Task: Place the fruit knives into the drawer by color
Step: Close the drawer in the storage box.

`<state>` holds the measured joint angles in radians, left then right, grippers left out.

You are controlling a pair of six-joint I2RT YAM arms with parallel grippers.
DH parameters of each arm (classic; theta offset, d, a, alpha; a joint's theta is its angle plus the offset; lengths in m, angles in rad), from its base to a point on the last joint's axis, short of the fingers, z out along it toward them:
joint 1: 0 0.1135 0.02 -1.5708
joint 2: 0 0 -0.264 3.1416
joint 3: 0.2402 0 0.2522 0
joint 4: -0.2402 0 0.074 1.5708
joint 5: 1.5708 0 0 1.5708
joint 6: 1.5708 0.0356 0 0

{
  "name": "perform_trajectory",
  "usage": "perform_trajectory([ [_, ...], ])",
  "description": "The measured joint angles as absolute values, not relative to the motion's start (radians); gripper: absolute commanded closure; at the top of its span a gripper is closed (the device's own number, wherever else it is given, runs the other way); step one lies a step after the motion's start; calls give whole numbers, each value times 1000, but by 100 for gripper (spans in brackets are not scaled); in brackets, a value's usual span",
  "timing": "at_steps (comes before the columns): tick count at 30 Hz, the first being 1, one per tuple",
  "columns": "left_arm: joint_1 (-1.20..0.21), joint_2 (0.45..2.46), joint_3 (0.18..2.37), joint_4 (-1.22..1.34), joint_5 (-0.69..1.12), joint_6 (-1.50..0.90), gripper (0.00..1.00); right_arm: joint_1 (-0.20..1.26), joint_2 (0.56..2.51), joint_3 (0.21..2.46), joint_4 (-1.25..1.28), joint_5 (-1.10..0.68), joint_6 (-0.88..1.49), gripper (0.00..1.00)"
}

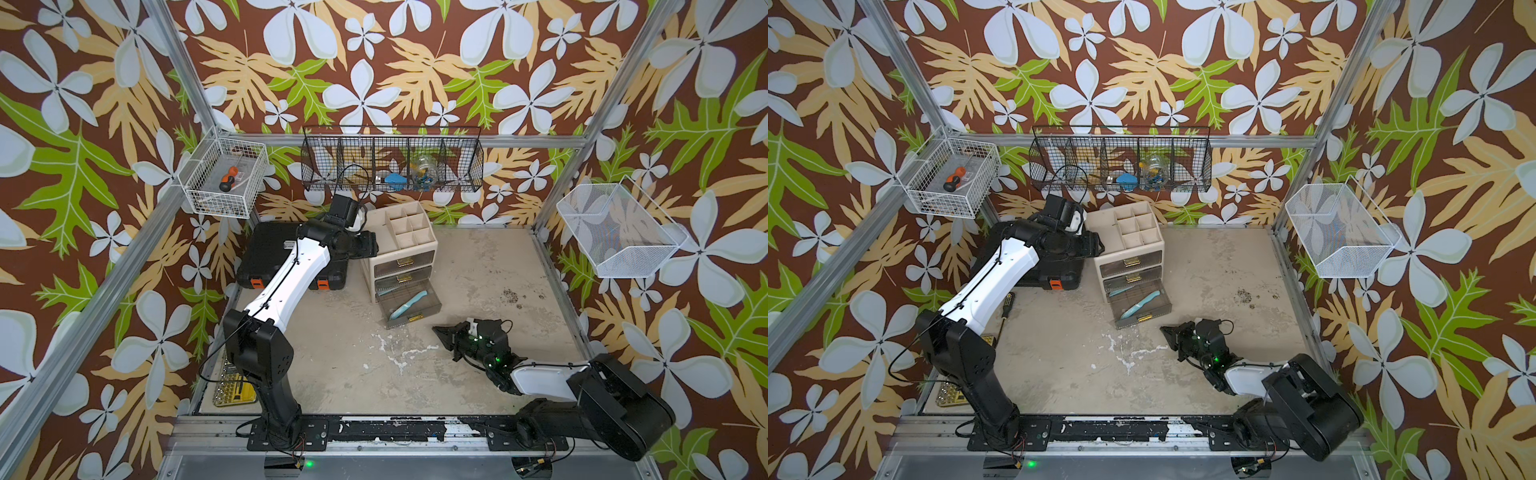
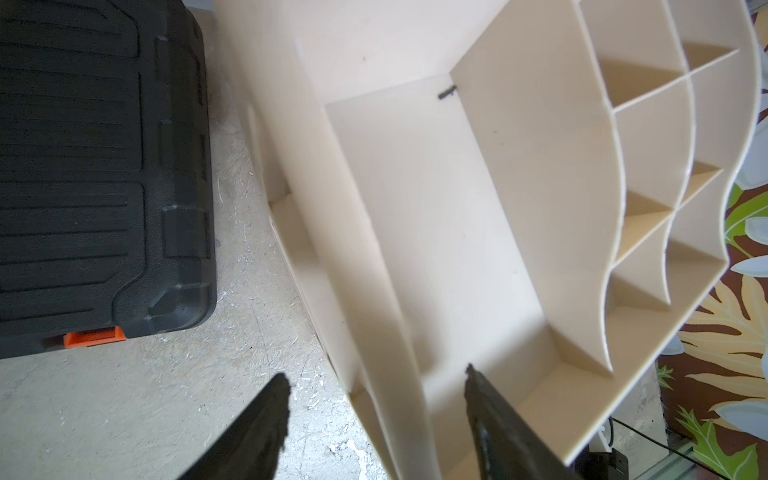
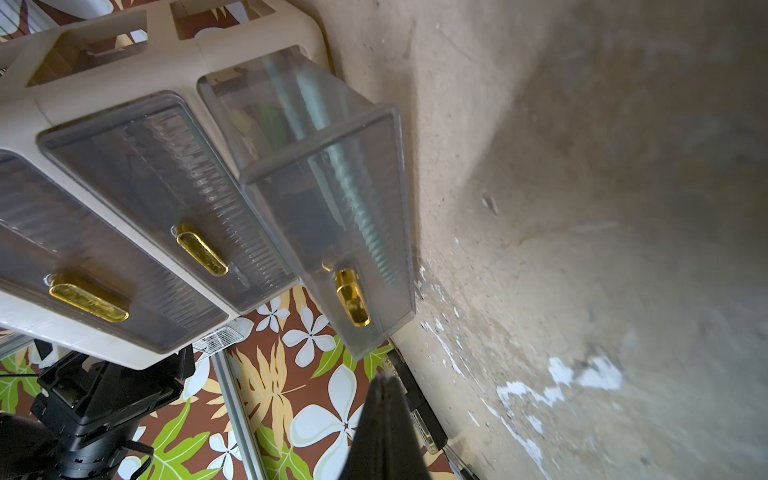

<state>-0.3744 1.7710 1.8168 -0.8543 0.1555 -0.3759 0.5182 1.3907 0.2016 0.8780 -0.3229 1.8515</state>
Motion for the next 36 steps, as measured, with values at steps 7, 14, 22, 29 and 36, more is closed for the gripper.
perform_trajectory([
  [7, -374, 1784, 1818, -854, 168, -376, 27, 518, 1543, 271, 1012, -344, 1855, 100],
  [14, -374, 1801, 1831, -852, 186, -380, 26, 519, 1678, 360, 1074, -367, 1855, 100],
  [22, -372, 1811, 1839, -830, 193, -385, 26, 519, 1802, 429, 1145, -377, 1863, 100],
  [29, -372, 1827, 1847, -814, 210, -388, 26, 519, 1867, 507, 1188, -358, 1885, 100],
  [36, -366, 1853, 1882, -819, 219, -390, 25, 520, 1874, 557, 1207, -339, 1881, 100],
])
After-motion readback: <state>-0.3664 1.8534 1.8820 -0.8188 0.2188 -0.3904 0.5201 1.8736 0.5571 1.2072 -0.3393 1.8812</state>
